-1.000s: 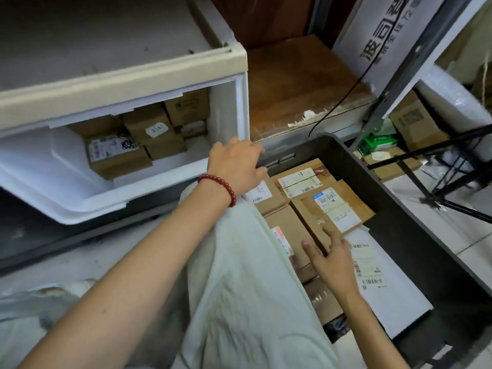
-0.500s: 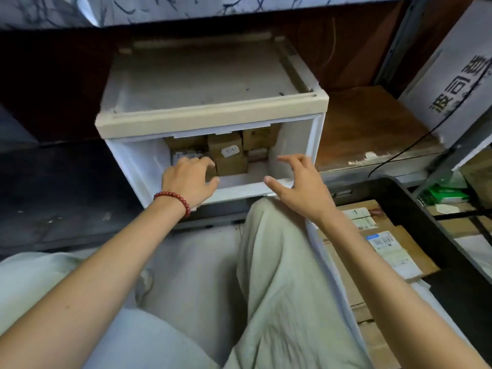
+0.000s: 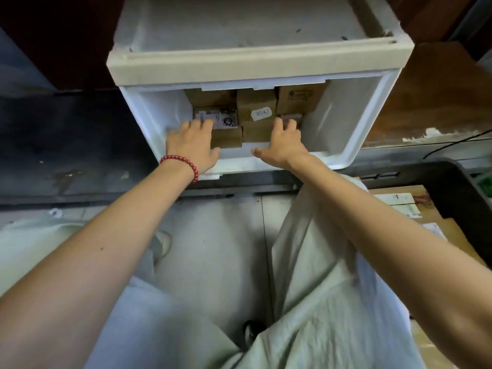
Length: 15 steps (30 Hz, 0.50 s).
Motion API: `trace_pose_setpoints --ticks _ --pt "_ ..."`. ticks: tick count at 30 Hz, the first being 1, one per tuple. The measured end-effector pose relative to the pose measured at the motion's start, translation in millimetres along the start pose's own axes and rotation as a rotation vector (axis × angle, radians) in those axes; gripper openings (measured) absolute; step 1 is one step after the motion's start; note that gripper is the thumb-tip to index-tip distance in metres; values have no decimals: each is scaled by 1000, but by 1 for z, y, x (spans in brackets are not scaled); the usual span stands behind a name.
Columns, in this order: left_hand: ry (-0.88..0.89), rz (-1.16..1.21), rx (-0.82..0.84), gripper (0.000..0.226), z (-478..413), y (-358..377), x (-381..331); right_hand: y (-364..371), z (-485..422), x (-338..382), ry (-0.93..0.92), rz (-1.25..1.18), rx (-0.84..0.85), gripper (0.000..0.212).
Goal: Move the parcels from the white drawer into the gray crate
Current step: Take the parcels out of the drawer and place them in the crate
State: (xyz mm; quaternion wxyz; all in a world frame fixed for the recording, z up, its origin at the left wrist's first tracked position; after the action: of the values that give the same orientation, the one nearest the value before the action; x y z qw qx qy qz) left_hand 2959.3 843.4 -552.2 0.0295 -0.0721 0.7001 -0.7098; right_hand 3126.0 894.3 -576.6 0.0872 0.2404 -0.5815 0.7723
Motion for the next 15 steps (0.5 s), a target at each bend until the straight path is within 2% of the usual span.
trace_pose_setpoints --ticks 3,9,15 --pt "-19 56 -6 66 -23 11 -6 -2 -31 -5 -6 5 -53 91" --pt "-26 172 64 78 -75 50 -26 12 -83 -24 -49 -46 -125 84" --pt "-80 365 89 93 -117 69 -25 19 -121 -31 -11 -128 -144 93"
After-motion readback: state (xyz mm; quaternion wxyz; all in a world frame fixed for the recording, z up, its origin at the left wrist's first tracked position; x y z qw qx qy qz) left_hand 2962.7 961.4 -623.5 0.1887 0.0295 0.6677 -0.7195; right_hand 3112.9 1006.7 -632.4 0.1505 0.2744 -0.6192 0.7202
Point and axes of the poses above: each hand's wrist, its own z-axis away from the middle knuckle, its own y-axis out of the palm, x = y × z, the point moved 8 cm from there along -z, towards the middle knuckle
